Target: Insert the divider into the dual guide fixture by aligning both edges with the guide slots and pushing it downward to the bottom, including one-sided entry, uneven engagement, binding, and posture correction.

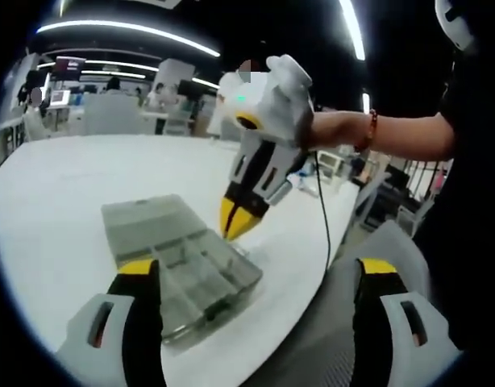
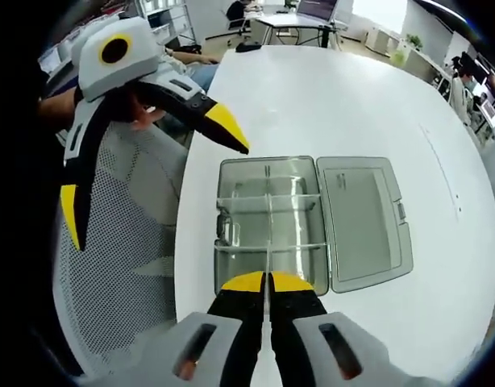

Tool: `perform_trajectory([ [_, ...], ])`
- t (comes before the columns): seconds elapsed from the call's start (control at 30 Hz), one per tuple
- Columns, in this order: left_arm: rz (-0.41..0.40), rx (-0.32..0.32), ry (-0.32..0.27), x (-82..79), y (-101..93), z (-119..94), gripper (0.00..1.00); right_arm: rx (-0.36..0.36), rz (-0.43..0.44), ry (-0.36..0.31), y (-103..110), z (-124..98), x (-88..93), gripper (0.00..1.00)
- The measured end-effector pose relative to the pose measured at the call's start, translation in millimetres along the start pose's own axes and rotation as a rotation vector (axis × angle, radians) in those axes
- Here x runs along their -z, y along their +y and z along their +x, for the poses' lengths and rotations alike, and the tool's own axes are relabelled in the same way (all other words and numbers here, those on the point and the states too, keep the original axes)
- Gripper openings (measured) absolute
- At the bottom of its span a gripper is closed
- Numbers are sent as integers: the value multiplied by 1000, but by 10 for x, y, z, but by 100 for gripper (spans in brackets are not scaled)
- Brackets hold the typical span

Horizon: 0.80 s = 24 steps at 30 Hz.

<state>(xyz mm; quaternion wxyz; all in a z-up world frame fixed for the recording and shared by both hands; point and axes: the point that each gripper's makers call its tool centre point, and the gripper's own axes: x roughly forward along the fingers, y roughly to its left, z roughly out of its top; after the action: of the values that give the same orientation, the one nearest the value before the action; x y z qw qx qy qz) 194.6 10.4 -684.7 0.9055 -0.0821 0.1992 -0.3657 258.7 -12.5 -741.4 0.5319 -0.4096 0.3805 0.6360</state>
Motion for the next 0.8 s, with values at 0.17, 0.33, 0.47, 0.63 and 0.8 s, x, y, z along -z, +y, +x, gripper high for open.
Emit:
perform_trajectory([
  [0.17,-7,-4,-15,-30,12,-4,98,2,-9,4,3,27,13,0],
  [0.33,-6,-4,-13,-23,12,-5,98,7,-32,6,0,49,25,0],
  [0.47,-7,-3,-14,-27,12,-3,98,6,-25,10,6,69,48,0],
  [0.63,-9,-7,-17,-30,23,-10,98,5,-54,14,9,92,70,0],
  [0.8,-6,-7,-14,-23,19,-9,98,5,-48,12,0,111,91,0],
])
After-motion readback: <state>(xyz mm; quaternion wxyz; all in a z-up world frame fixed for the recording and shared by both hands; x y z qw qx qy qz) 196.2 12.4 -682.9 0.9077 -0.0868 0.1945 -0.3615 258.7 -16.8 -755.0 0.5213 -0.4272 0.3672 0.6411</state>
